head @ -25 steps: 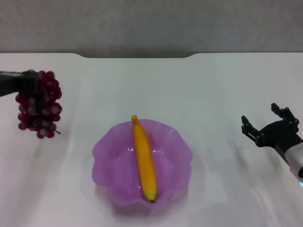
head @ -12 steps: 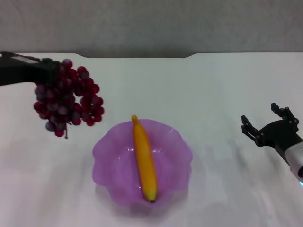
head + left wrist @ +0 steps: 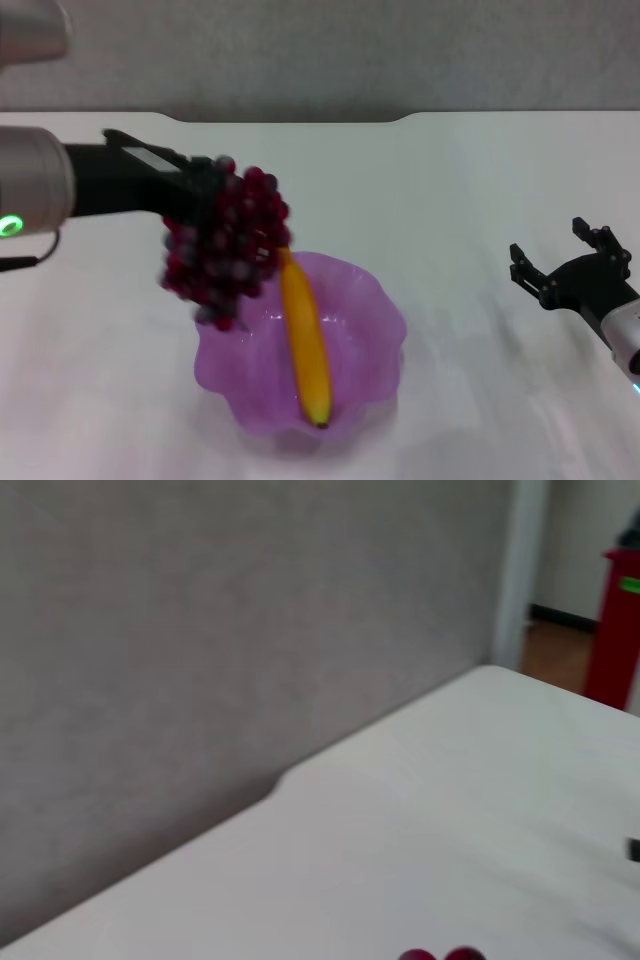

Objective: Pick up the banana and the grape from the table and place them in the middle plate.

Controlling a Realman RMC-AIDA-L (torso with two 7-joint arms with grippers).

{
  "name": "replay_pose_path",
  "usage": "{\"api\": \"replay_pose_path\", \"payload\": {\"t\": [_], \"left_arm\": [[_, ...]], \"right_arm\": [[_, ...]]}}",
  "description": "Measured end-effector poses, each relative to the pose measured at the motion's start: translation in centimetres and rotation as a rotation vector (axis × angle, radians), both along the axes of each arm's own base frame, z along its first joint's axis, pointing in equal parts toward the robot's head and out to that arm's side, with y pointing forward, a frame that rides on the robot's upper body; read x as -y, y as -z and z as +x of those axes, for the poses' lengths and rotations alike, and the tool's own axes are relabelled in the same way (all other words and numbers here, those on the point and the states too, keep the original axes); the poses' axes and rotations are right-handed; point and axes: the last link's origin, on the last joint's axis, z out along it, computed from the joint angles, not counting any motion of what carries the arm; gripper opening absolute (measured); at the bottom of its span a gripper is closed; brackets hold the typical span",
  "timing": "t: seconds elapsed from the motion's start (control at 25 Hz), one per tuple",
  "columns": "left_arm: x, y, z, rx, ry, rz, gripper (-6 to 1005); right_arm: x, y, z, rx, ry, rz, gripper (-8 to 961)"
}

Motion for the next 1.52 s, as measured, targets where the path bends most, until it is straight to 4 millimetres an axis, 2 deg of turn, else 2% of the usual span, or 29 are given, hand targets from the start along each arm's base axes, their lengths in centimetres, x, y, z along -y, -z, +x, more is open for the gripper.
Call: {"api": "replay_pose_path", "payload": {"t": [0.24, 0.4, 0.52, 0.72, 0.92, 1.32, 1.52], "left_arm": [[-0.3, 3.5, 0.0, -0.023, 0.020, -0.098, 103], [-0.8, 6.2, -0.8, -0.042, 0.026, -0.140, 102], [-1.0, 7.3, -1.5, -0.046, 0.014, -0.154, 101], [-1.6, 8.0, -2.1, -0.044, 0.003, -0.157, 97], [-2.5, 8.9, -3.7, -0.042, -0.035, -0.142, 103], [-2.6, 9.9, -4.2, -0.059, -0.050, -0.176, 170], [-2.5, 10.0, -4.2, -0.066, -0.044, -0.171, 353]], "right_arm": [[0.0, 0.0, 0.0, -0.001, 0.002, 0.002, 892], [0.0, -0.1, 0.1, -0.002, 0.003, 0.003, 892], [0.1, -0.1, 0.1, -0.001, 0.005, 0.002, 892], [0.0, 0.0, 0.0, -0.003, 0.002, 0.000, 891], [-0.1, 0.0, -0.2, -0.005, -0.007, -0.002, 891], [-0.1, 0.0, -0.1, -0.003, -0.003, -0.004, 892], [-0.1, -0.1, 0.1, 0.001, 0.003, -0.002, 891]]}}
